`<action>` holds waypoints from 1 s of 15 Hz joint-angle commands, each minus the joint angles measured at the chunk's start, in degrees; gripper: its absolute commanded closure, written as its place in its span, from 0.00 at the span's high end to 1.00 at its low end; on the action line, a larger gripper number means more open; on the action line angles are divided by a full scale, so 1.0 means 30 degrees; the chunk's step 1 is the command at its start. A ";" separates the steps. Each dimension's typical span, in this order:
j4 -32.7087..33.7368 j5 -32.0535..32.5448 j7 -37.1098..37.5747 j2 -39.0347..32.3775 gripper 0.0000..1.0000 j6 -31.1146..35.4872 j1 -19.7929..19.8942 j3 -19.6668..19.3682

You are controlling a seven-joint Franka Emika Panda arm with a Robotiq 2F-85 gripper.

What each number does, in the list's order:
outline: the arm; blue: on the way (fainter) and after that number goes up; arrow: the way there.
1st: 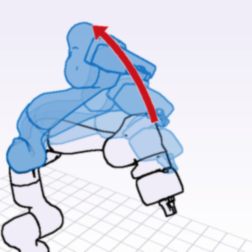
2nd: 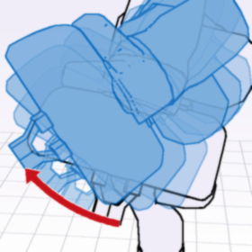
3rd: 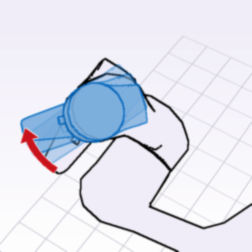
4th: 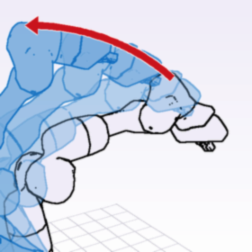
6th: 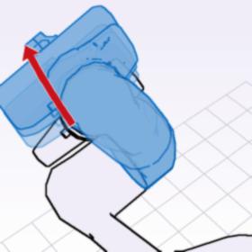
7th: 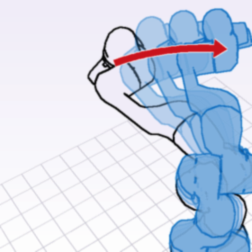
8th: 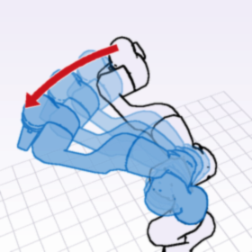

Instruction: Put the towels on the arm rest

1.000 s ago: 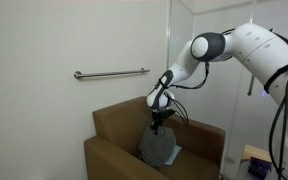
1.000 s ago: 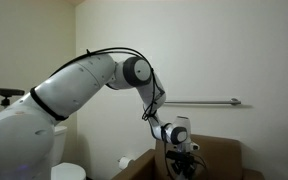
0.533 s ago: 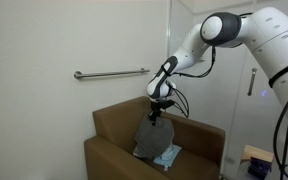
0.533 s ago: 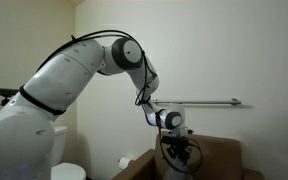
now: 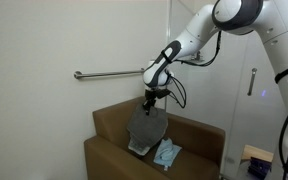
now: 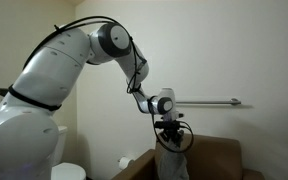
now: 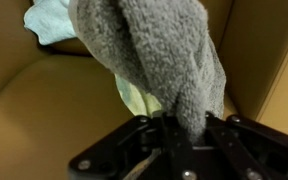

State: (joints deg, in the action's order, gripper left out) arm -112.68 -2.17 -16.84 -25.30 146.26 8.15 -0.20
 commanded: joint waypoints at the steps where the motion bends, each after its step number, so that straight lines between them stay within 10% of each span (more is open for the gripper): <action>1: -0.1378 0.1200 0.1695 0.2299 0.06 -0.0359 -0.1167 -0.0350; 15: -0.2390 0.3452 0.3842 0.5768 0.06 -0.2529 -0.4906 0.1466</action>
State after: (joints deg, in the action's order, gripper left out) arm -118.95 6.43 -4.19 -9.26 140.53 -6.04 2.97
